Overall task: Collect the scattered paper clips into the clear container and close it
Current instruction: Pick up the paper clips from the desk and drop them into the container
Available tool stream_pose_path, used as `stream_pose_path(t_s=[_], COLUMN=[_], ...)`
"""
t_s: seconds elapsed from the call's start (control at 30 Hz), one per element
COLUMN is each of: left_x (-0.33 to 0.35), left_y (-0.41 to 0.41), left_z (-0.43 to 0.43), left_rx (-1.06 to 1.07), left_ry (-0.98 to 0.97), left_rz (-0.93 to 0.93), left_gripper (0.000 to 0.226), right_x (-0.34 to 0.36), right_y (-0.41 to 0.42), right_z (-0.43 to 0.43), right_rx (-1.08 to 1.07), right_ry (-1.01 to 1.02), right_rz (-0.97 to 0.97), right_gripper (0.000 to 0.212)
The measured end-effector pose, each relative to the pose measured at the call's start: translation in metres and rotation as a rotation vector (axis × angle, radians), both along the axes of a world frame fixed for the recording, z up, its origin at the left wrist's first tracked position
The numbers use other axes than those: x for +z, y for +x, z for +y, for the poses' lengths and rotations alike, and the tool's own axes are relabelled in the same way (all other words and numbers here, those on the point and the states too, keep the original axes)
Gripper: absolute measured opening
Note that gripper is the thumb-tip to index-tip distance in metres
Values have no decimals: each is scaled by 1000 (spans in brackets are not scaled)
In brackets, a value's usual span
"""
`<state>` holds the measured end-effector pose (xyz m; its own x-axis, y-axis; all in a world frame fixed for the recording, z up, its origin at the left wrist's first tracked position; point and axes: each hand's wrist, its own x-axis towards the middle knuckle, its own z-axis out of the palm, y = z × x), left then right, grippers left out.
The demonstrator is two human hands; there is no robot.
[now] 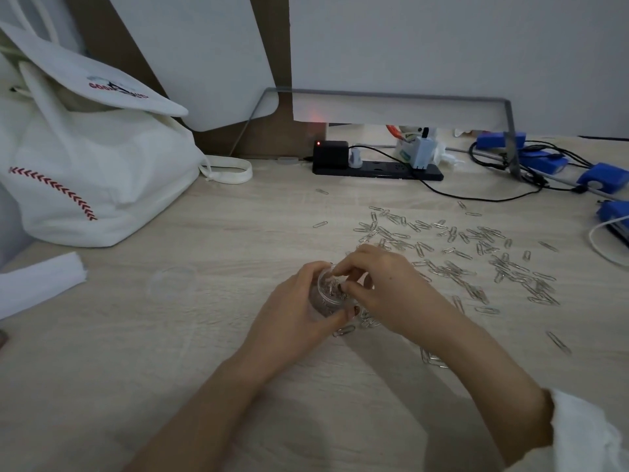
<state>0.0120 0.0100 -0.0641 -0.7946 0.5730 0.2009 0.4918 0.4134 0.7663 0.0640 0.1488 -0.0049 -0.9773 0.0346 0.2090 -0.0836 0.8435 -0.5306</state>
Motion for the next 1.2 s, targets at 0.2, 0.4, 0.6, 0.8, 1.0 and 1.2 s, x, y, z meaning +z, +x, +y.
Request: stream_pose_path(t_s=[0.2,0.4,0.6,0.8,1.0,1.2], left_x=[0,-3,-2,-1,1,2], left_y=[1,-4,-10,-14,-12,-12], left_z=[1,3,14,22,18,16], left_rx=[33,82,142,173,141,132], left_ry=[16,44,12,45,71,73], left_rz=[-27,-74,-37,-94,-126,-112], left_gripper=[62,60,64,63,59,55], right_x=[-5,-37,-53,-59,-44,-23], right_y=[21,68,89,65,66,92], right_z=[29,104,164,136,96,109], right_rx=[-119,-498,-794,-504,-210,-231], right_ry=[-135,-84,-69,13,-163,-114], right_rz=[44,97,-44,-5,-33,-180], right_gripper=[18,31,45,41,37,87])
